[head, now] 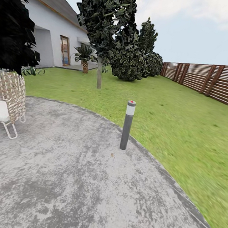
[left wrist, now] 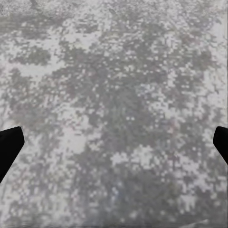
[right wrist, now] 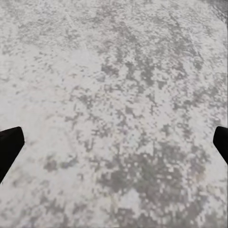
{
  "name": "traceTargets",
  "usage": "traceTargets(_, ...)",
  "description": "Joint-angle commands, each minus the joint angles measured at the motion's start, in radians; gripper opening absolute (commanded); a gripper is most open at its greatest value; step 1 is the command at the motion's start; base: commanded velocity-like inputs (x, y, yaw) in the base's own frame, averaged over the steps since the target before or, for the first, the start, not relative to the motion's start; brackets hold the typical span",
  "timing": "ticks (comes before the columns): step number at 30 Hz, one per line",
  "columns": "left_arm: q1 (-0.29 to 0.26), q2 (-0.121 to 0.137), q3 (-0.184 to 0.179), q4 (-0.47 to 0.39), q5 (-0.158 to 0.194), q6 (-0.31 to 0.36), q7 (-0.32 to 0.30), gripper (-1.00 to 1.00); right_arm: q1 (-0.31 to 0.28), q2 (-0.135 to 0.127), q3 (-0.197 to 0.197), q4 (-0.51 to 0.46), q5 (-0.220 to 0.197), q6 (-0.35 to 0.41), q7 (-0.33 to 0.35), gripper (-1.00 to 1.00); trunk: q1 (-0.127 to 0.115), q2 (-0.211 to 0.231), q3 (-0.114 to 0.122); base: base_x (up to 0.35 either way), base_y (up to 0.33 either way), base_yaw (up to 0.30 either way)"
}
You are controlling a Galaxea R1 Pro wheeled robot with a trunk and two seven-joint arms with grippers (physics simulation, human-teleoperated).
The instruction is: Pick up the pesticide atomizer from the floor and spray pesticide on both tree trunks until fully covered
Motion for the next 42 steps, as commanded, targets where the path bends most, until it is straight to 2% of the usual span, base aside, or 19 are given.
traceTargets(1, -0.001, 0.000, 0.001, 0.001, -0.001, -0.003, 0.001, 1.00, 0.000, 0.000, 0.000, 0.000, 0.000, -0.003, 0.000, 1.00, 0.000, 0.000, -0.001, 0.000, 0.000, 0.276)
traceTargets(42, 0.000, 0.000, 0.001, 0.001, -0.001, -0.003, 0.001, 1.00, 0.000, 0.001, 0.000, -0.004, 0.000, -0.003, -0.003, 1.00, 0.000, 0.000, -0.001, 0.000, 0.000, 0.278)
